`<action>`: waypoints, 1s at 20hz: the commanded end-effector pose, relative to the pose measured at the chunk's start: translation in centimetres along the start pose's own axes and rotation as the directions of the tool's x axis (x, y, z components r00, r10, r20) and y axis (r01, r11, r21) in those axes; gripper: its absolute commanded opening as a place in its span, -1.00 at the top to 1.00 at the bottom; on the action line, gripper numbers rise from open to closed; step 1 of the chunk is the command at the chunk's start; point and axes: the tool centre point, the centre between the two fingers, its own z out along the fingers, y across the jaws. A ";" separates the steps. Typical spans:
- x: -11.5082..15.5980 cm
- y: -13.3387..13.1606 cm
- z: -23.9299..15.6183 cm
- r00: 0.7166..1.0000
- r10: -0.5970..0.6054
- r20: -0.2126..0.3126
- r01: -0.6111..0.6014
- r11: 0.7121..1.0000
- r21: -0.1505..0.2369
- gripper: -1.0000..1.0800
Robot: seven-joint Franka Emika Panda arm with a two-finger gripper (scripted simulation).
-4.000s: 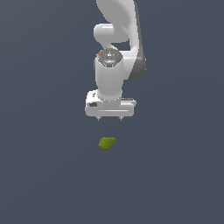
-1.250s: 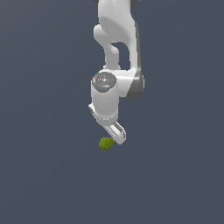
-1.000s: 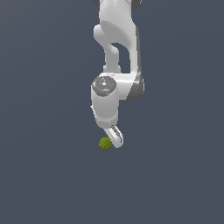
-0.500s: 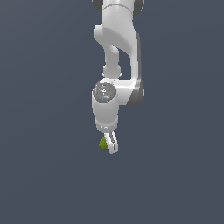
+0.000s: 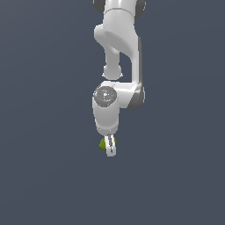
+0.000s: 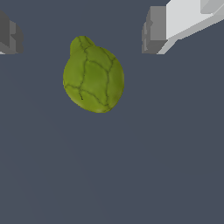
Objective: Pick up the object and move it to a goal position.
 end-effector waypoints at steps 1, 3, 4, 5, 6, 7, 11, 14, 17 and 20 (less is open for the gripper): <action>0.0 0.0 0.1 1.000 0.011 0.000 -0.011 1.000 0.000 -0.92; 0.0 0.0 0.0 1.000 0.007 0.000 -0.007 1.000 0.000 -0.92; 0.0 0.0 0.1 1.000 0.007 0.000 -0.007 1.000 0.000 -0.92; 0.0 0.0 0.2 1.000 0.007 0.000 -0.007 1.000 0.000 -0.92; 0.0 0.0 0.4 1.000 0.008 0.000 -0.008 1.000 0.000 -0.92; 0.0 0.0 0.7 1.000 0.008 0.000 -0.008 1.000 0.000 -0.92; 0.0 0.1 2.7 1.000 0.010 0.000 -0.010 1.000 0.000 -0.92; 0.0 0.1 4.2 1.000 0.012 0.000 -0.012 1.000 0.000 -0.92; 0.0 0.1 5.0 1.000 0.012 0.000 -0.012 1.000 0.000 -0.92; 0.0 0.0 5.1 1.000 0.012 0.000 -0.012 1.000 0.000 -0.92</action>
